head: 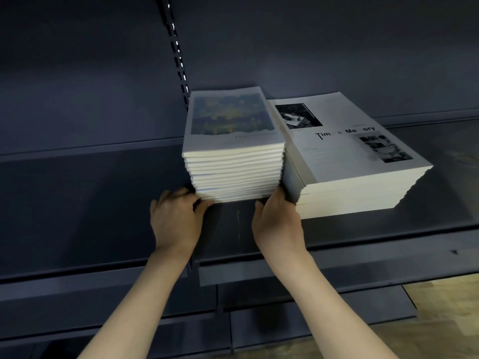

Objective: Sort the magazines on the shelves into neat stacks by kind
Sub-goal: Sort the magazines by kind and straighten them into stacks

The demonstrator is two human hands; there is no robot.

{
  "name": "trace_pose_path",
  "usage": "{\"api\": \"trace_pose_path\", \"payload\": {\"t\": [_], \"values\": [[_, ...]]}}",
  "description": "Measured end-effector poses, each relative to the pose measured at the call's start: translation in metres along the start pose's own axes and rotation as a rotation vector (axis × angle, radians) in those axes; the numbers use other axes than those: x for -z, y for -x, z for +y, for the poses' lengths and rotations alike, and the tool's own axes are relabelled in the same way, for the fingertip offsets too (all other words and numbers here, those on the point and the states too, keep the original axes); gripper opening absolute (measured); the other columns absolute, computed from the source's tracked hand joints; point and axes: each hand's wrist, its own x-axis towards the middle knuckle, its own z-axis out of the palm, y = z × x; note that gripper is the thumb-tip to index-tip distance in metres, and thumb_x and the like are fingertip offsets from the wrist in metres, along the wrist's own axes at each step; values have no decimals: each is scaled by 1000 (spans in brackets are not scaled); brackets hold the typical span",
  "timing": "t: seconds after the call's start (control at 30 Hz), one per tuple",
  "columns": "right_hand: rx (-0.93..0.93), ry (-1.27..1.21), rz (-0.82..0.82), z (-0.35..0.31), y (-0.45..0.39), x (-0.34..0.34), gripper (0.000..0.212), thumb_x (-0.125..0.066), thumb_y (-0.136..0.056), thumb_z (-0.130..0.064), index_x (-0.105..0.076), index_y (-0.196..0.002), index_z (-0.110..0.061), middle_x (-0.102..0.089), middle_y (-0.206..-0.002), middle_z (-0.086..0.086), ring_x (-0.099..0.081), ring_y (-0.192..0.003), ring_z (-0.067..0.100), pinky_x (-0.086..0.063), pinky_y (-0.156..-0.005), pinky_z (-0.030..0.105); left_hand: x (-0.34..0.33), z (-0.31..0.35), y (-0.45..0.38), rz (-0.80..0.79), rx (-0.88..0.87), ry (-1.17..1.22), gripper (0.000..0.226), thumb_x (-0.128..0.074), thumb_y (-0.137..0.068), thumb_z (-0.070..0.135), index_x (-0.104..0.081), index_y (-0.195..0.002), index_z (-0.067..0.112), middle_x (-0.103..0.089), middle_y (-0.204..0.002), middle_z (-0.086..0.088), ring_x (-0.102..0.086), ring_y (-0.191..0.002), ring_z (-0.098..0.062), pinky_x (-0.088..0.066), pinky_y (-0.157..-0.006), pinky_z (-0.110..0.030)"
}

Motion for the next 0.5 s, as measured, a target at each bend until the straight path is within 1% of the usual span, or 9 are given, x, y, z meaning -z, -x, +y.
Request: {"api": "trace_pose_path", "payload": {"t": [0.1, 0.17, 0.2, 0.27, 0.37, 0.43, 0.5], "values": [[-23, 54, -47, 0, 4, -1, 42, -32, -103, -28, -31, -137, -5, -60, -117, 8, -61, -104, 23, -39, -66, 26, 4, -4, -3, -22, -6, 20, 29, -69, -78, 44, -74, -73, 16, -68, -76, -3, -58, -79, -29, -30, -69, -31], [-23, 87, -52, 0, 5, -3, 47, -31, -103, -28, -23, -143, -5, -60, -118, 8, -61, -104, 23, -38, -65, 27, 7, -3, -8, -37, 17, 24, 38, -68, -75, 51, -71, -69, 14, -68, -76, -2, -58, -81, -28, -30, -70, -31], [-22, 97, -52, 0, 5, -3, 48, -30, -103, -27, -21, -145, -6, -60, -118, 8, -61, -104, 24, -38, -66, 27, 7, -2, -10, -39, 20, 21, 40, -68, -74, 52, -71, -68, 13, -68, -76, -3, -57, -82, -28, -29, -71, -31], [-26, 87, -58, 1, 3, -3, 46, -30, -102, -27, -24, -144, -7, -60, -117, 8, -61, -104, 25, -38, -66, 28, 8, 0, -13, -49, 25, 25, 39, -69, -74, 50, -71, -69, 12, -69, -77, -5, -57, -83, -28, -27, -72, -31], [-30, 59, -70, 2, -2, -1, 42, -31, -102, -26, -30, -140, -7, -60, -116, 8, -60, -104, 26, -38, -67, 29, 7, -1, -12, -41, 36, 62, 35, -69, -76, 47, -72, -71, 13, -70, -78, -3, -58, -83, -28, -27, -72, -31], [-39, 75, -78, 3, -2, 1, 40, -32, -102, -25, -33, -138, -7, -60, -117, 8, -59, -105, 26, -38, -67, 29, 6, -1, -9, -33, 44, 66, 33, -67, -78, 47, -71, -72, 15, -69, -78, -2, -59, -83, -28, -28, -72, -32], [-36, 107, -85, 4, 1, 2, 34, -33, -102, -24, -40, -131, -8, -61, -115, 8, -60, -103, 26, -38, -66, 28, 4, 0, -6, -24, 40, 53, 33, -66, -79, 47, -70, -72, 15, -68, -78, -2, -59, -82, -28, -28, -71, -31]]}}
